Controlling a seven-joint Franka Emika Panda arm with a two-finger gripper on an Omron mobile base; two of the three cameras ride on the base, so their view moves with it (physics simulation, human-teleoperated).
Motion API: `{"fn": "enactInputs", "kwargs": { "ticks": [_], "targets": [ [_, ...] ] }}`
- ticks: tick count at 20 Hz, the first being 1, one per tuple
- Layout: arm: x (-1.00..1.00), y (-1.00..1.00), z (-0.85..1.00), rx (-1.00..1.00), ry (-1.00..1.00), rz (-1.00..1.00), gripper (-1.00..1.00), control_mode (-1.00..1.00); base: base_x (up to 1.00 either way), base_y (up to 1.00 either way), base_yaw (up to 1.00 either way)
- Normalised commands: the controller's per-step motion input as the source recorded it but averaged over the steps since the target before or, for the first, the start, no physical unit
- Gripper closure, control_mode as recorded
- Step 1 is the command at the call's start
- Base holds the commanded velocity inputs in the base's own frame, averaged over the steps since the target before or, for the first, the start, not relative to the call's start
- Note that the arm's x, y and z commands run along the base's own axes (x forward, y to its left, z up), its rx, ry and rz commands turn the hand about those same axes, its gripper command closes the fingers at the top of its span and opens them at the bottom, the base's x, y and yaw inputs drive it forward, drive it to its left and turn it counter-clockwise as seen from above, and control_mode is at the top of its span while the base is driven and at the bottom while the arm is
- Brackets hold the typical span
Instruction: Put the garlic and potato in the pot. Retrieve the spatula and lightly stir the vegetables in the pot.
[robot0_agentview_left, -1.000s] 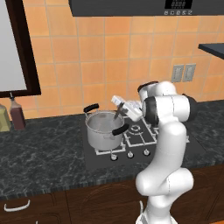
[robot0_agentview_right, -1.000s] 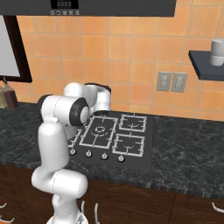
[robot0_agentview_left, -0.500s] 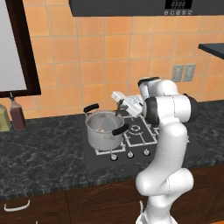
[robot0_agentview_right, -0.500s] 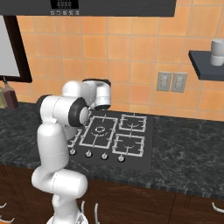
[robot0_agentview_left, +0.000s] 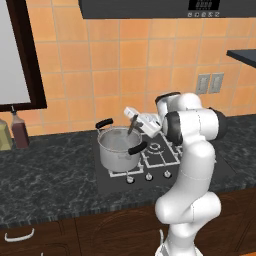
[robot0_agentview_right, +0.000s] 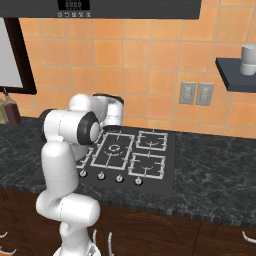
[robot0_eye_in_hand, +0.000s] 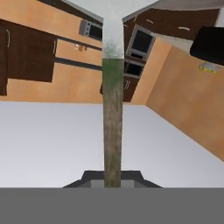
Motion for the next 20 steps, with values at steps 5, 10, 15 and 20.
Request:
{"fn": "enactInputs", "kwargs": {
  "ticks": [5,10,15,20],
  "targets": [
    [0.01,0.0,-0.37,-0.1,0.0,0.0,1.0,-1.0,0.0,0.0,0.0],
    [0.09,0.0,-0.09,-0.07,-0.04,0.0,1.0,-1.0,0.0,0.0,0.0],
    [0.17,0.0,0.19,-0.02,-0.09,0.0,1.0,-1.0,0.0,0.0,0.0],
    [0.12,0.0,0.18,-0.08,-0.15,0.0,1.0,-1.0,0.0,0.0,0.0]
  ]
}}
